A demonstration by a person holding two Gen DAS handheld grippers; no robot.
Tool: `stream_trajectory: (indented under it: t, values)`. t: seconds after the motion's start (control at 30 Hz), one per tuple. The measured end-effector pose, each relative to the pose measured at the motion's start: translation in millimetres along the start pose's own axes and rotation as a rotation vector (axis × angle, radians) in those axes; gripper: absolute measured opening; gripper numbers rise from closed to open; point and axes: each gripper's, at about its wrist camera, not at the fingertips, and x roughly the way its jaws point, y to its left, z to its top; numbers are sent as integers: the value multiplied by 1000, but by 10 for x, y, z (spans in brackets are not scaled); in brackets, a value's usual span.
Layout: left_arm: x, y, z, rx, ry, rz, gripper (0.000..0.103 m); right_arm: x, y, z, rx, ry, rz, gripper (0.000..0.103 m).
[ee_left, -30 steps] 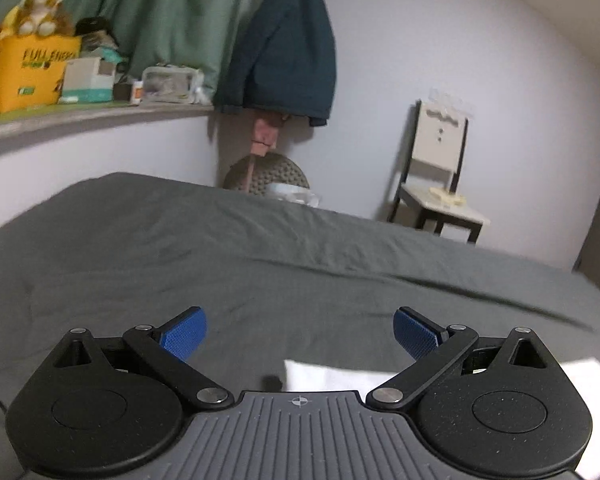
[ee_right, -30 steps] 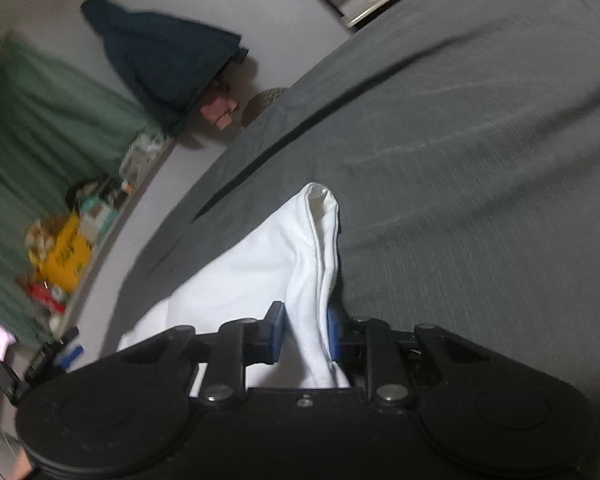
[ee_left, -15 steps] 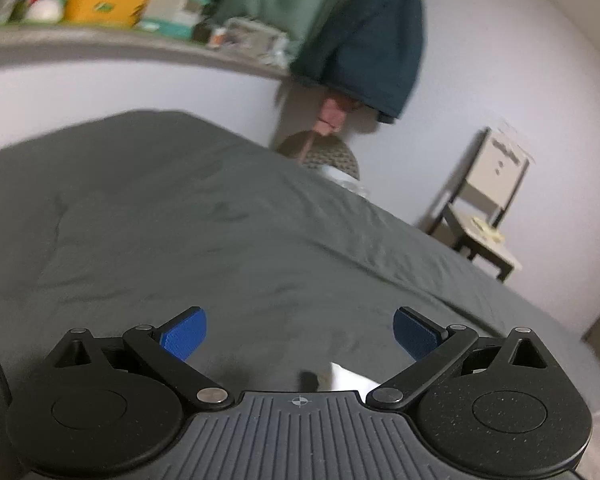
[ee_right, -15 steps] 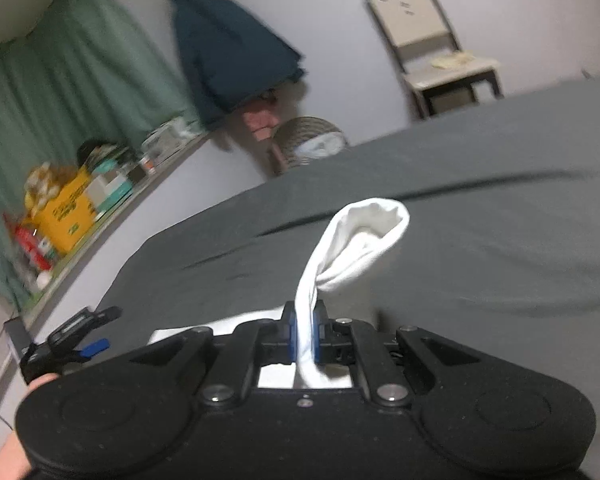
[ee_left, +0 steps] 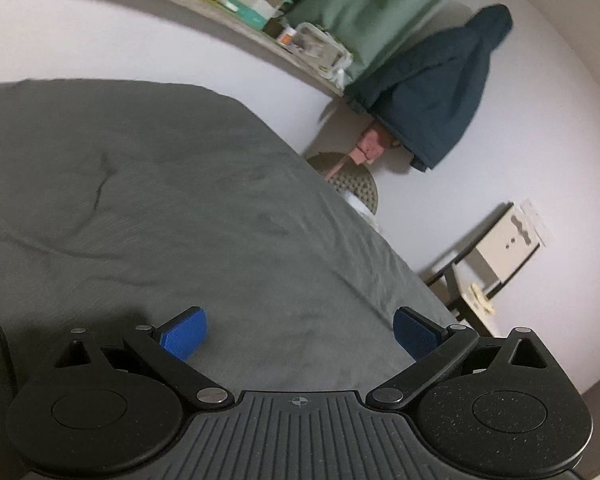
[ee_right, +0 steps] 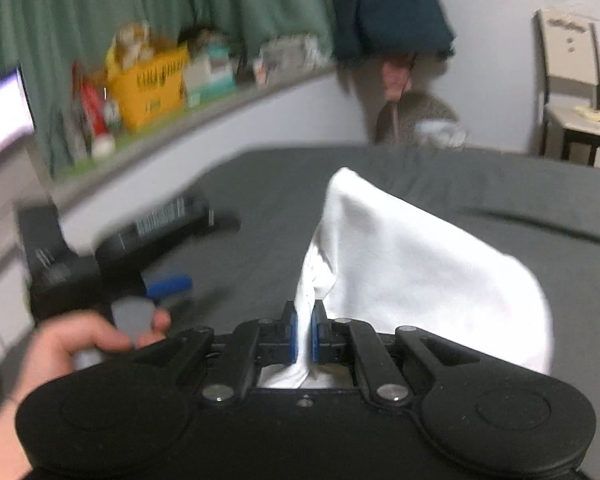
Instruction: Fold clothes
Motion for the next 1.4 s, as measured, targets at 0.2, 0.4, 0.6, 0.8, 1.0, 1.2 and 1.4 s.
stream_trajectory:
  t: [0.2, 0.4, 0.6, 0.8, 1.0, 1.2, 1.4]
  values:
    - [56, 65, -5, -43, -3, -6, 101, 480, 72, -132, 51, 100, 21, 7]
    - [150, 40, -42, -57, 63, -97, 101, 559, 45, -197, 62, 137, 88, 21]
    - [210, -32, -89, -36, 104, -129, 101, 34, 220, -418, -182, 20, 109, 61]
    - [191, -43, -70, -17, 122, -125, 101, -22, 525, -706, -488, 19, 46, 60]
    - [153, 138, -7, -115, 114, -139, 101, 161, 662, -832, -630, 18, 116, 33]
    - [337, 69, -93, -142, 251, -283, 101, 56, 701, -898, -709, 34, 164, 48]
    - [380, -266, -200, -3, 338, -525, 101, -357, 359, -848, -568, -24, 80, 54]
